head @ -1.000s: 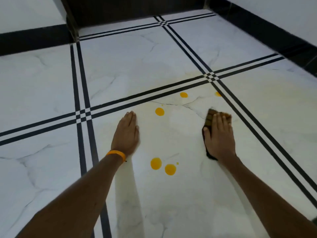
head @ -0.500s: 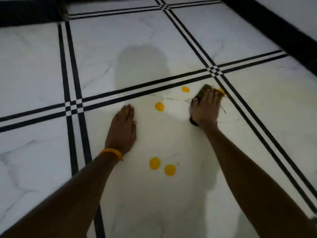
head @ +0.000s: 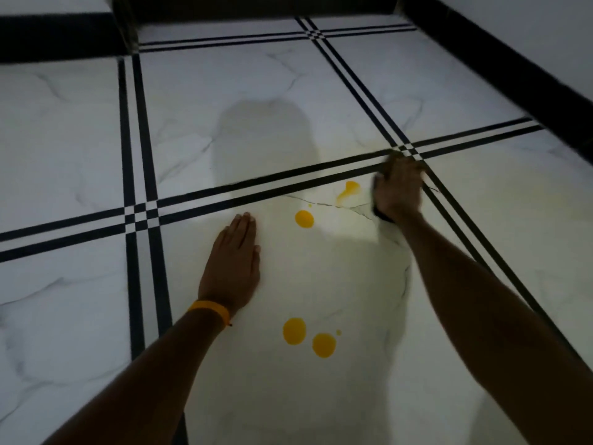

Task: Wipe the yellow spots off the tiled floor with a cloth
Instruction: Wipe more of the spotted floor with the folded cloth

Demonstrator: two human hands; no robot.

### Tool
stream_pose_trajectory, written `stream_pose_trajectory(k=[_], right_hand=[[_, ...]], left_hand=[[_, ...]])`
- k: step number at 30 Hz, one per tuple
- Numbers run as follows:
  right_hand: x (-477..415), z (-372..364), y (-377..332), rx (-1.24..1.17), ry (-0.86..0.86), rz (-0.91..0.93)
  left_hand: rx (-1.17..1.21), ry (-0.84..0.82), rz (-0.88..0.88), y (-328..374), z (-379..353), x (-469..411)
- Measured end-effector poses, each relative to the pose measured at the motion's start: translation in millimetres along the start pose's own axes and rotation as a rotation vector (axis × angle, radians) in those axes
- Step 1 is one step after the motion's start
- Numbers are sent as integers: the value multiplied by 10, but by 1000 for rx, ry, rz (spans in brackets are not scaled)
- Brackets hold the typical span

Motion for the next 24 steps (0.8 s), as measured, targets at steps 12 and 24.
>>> stream_pose_trajectory(k=[12, 24], right_hand=[[175, -103, -29, 35, -94, 6], [1310, -128, -405, 5, -134, 574]], left_hand=[[-4, -32, 28, 7, 19, -12], [-6, -34, 11, 15, 24, -3]])
Point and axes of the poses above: each hand's wrist, its own x-axis away from the middle knuckle, its own z-axis out of the back of the hand, y = z × x, the point moved 5 cm from there along -x, towards the middle knuckle
